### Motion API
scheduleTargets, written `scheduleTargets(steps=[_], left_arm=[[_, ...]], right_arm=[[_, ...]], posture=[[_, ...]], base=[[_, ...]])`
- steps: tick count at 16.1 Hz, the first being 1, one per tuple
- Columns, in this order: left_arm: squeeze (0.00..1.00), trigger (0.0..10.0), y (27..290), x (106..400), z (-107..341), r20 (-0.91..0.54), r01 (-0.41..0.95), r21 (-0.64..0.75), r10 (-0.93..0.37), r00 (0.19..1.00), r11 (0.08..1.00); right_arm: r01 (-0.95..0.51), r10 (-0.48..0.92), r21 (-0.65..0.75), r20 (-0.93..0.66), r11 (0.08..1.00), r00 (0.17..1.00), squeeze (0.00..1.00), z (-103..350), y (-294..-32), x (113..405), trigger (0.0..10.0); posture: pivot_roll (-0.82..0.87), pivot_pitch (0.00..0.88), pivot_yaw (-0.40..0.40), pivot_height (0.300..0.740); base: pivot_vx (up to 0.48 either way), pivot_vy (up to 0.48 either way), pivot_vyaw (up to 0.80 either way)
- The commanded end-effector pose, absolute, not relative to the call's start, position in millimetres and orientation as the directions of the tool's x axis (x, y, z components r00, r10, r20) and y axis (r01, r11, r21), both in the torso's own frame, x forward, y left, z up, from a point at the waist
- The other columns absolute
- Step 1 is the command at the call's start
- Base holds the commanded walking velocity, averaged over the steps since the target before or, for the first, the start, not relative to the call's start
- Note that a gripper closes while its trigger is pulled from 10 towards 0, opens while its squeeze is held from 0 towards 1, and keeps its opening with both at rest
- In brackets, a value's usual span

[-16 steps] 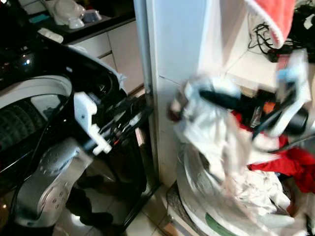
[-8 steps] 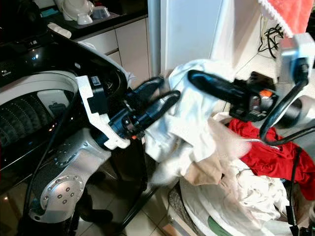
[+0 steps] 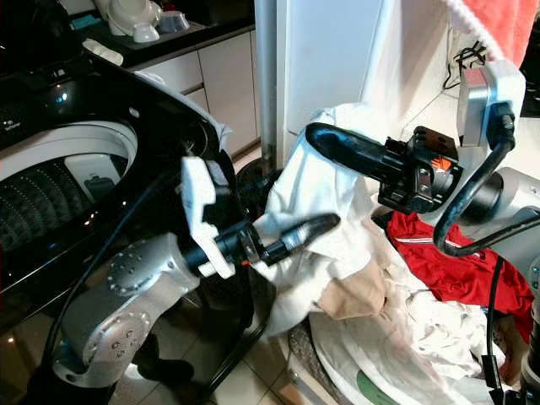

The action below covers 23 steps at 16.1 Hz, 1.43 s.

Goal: Clothes washing

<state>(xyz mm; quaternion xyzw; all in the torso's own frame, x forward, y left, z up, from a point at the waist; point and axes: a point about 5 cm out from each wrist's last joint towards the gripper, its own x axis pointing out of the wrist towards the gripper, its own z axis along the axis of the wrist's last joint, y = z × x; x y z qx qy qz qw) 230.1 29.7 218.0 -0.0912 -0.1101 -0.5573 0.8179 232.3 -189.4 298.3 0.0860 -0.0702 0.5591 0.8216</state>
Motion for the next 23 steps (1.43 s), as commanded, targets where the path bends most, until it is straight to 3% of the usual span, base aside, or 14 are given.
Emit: scheduleTargets(steps=[1,2,3,6,9,23], left_arm=[[0.0,10.0,28.0,232.9,211.8,0.238,0.927,-0.047,-0.897,0.372,0.372],[0.0,1.1,29.8,237.5,210.2,0.233,0.91,-0.087,-0.88,0.415,0.406],[0.0,0.0,32.7,241.8,209.8,0.223,0.891,-0.084,-0.862,0.454,0.447],[0.0,0.0,41.7,248.0,210.5,0.214,0.849,-0.055,-0.824,0.524,0.526],[0.0,0.0,45.2,247.1,207.5,0.214,0.838,-0.004,-0.819,0.533,0.545],[0.0,0.0,48.7,245.0,204.4,0.208,0.845,0.024,-0.829,0.519,0.535]], right_arm=[[-0.942,0.915,0.036,0.227,0.333,0.333,0.0,304.8,-184.1,228.5,0.0],[-0.942,0.915,0.038,0.226,0.333,0.333,0.0,304.4,-183.2,228.3,0.0],[-0.942,0.915,0.041,0.226,0.333,0.333,0.0,303.6,-182.4,228.0,0.0],[-0.94,0.914,0.055,0.22,0.338,0.341,0.0,299.2,-180.0,227.6,0.0],[-0.938,0.911,0.061,0.223,0.341,0.346,0.0,298.3,-178.4,227.1,0.0],[-0.934,0.908,0.062,0.222,0.352,0.357,0.0,297.1,-174.3,227.3,0.0]], posture=[[-0.11,0.0,0.076,0.74],[-0.11,0.0,0.076,0.74],[-0.11,0.0,0.076,0.74],[-0.1,0.0,0.079,0.74],[-0.1,0.0,0.083,0.74],[-0.09,0.0,0.09,0.74]], base=[[0.0,0.0,0.0],[0.0,0.0,0.0],[0.0,0.0,0.0],[0.0,0.0,0.0],[0.0,0.0,0.0],[0.0,0.0,0.0]])
